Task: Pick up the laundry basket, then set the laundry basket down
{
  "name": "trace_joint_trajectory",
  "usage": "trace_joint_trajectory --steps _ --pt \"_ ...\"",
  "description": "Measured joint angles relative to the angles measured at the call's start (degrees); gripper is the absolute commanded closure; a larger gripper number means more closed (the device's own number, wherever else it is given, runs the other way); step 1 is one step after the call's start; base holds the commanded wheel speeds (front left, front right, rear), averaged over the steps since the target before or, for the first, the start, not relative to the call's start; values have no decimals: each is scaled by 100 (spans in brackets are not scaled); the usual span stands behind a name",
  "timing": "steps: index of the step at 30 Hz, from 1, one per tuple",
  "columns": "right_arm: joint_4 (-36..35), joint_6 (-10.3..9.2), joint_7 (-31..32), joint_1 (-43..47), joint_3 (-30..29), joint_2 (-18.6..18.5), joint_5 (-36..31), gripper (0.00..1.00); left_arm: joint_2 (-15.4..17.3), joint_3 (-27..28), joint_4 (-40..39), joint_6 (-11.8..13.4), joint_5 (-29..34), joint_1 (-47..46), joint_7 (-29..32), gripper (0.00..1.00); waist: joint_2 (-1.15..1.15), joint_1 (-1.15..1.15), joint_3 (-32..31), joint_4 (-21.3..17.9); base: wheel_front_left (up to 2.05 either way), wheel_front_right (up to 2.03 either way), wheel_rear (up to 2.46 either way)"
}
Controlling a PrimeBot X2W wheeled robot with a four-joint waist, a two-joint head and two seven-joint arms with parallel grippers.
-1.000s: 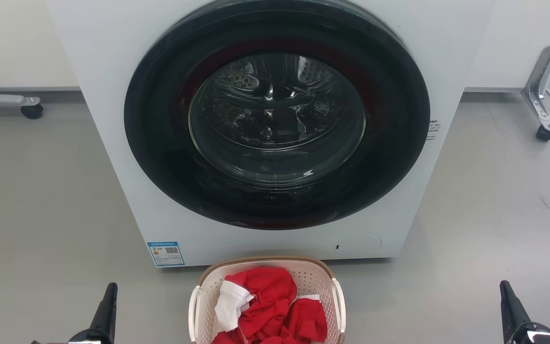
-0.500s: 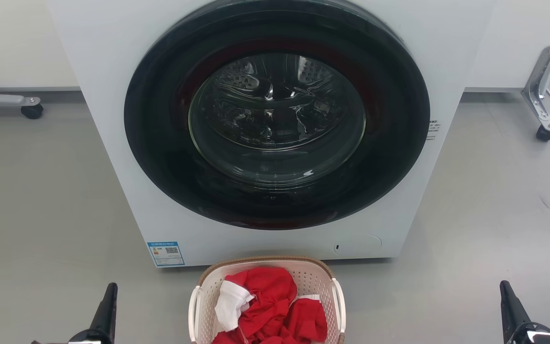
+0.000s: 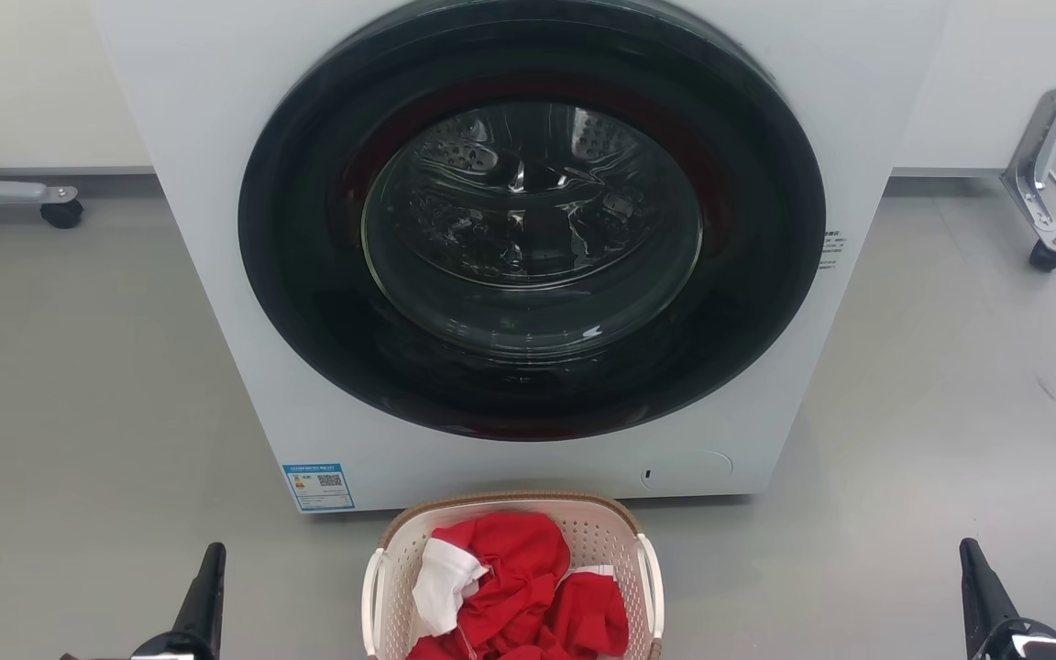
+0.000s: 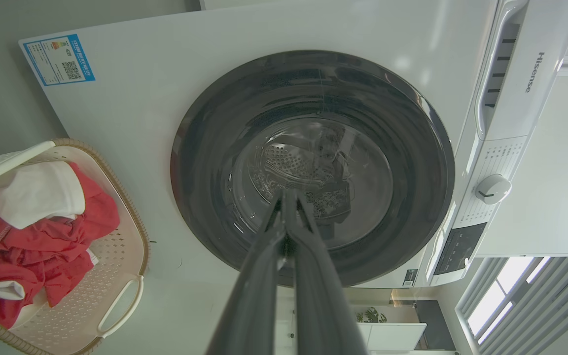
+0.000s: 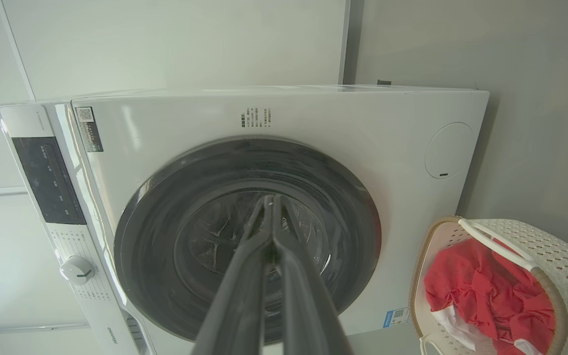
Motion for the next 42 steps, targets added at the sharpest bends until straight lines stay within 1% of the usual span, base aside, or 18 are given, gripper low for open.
trace_joint_trajectory --steps 42 --pt "-1 0 0 0 0 1 7 100 -1 0 2 0 0 0 0 100 0 0 0 0 0 0 0"
